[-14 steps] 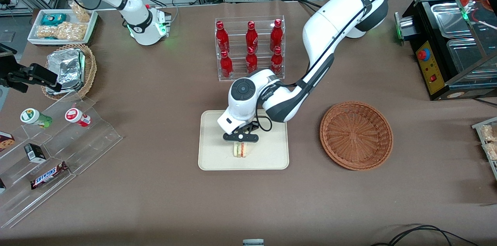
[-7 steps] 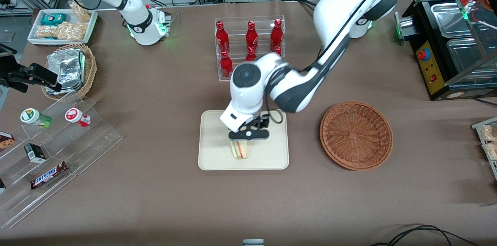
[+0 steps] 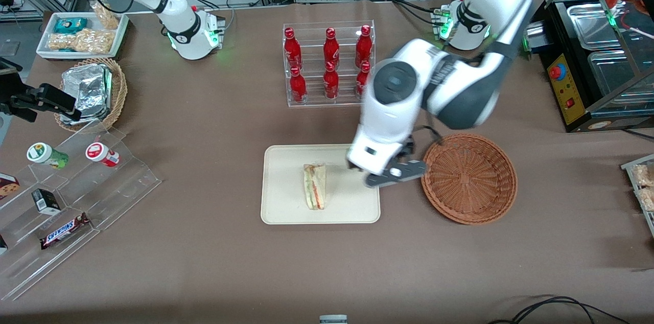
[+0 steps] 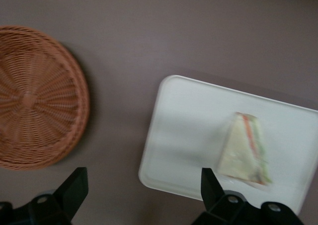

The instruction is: Place sandwich from basket to tray

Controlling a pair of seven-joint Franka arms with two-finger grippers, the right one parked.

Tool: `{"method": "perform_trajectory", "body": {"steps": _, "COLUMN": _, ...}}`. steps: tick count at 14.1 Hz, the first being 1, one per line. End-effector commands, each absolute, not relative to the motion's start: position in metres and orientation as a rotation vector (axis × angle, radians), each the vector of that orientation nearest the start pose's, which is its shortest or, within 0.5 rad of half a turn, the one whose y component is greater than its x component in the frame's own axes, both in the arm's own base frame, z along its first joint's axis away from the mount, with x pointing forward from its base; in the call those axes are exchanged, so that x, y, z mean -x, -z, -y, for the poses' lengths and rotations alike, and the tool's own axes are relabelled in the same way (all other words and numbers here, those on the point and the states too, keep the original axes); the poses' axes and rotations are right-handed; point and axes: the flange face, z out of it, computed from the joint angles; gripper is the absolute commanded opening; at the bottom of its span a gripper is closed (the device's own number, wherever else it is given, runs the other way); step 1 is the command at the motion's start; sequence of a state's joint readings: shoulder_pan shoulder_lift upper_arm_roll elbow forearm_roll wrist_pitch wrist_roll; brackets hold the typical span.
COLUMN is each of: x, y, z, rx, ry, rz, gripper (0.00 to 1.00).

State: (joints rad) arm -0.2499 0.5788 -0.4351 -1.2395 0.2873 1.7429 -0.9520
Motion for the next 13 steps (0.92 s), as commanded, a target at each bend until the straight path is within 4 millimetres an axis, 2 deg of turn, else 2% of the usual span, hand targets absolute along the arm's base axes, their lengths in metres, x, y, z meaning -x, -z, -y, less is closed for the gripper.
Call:
{"method": "perform_trajectory", "body": {"steps": 1, "x": -0.594, "y": -0.441, "z": 0.315, "rx": 2.997, "ry": 0.003, "rz": 0.481, "gripper": 1.00}}
{"method": "perform_trajectory", "body": {"steps": 7, "x": -0.591, "y": -0.465, "z": 0.209, "rx": 2.992, "ry": -0.034, "rz": 0.366, "gripper": 1.00}}
{"method": "perform_trajectory", "body": {"steps": 10, "x": -0.582, "y": -0.479, "z": 0.168, "rx": 3.017, "ry": -0.154, "rz": 0.267, "gripper": 1.00}}
{"method": "perform_trajectory", "body": {"steps": 11, "x": -0.581, "y": -0.489, "z": 0.150, "rx": 3.032, "ry": -0.188, "rz": 0.244, "gripper": 1.00}}
{"method": "perform_trajectory", "body": {"steps": 13, "x": -0.573, "y": -0.508, "z": 0.127, "rx": 3.048, "ry": -0.227, "rz": 0.220, "gripper": 1.00}}
